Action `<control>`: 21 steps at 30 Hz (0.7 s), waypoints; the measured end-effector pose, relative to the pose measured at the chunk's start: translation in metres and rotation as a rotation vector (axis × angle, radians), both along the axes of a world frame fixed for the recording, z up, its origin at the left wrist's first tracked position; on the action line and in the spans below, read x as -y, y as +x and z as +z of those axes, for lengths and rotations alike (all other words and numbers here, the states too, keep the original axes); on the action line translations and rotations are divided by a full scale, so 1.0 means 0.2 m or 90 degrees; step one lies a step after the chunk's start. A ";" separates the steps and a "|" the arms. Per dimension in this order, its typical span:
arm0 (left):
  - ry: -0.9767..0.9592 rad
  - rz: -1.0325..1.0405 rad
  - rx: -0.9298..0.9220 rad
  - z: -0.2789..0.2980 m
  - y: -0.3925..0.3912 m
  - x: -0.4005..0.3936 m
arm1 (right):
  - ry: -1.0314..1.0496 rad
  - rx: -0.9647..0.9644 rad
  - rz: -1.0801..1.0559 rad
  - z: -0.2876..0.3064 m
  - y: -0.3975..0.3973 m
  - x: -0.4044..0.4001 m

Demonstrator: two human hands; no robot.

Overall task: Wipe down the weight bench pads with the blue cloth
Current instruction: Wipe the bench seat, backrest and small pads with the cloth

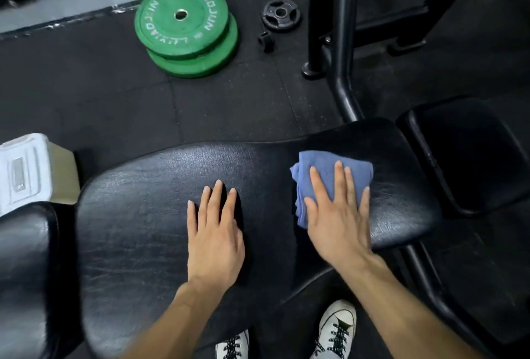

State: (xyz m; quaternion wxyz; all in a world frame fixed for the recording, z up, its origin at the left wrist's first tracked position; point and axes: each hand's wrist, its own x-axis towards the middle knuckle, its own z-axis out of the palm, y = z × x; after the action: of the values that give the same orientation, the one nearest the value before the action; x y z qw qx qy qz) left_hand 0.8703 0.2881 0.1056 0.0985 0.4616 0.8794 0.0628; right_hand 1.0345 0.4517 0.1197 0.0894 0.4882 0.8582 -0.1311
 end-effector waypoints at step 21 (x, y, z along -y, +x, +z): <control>0.036 -0.060 0.019 -0.06 0.51 -0.66 | -0.002 -0.021 0.064 0.00 0.11 -0.43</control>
State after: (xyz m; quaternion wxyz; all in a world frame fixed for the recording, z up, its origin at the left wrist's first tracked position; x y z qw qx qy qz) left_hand 0.9723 0.4209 0.0935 0.1013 0.5042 0.8529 0.0895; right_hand 1.0555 0.5381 0.1188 0.0825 0.4423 0.8827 -0.1356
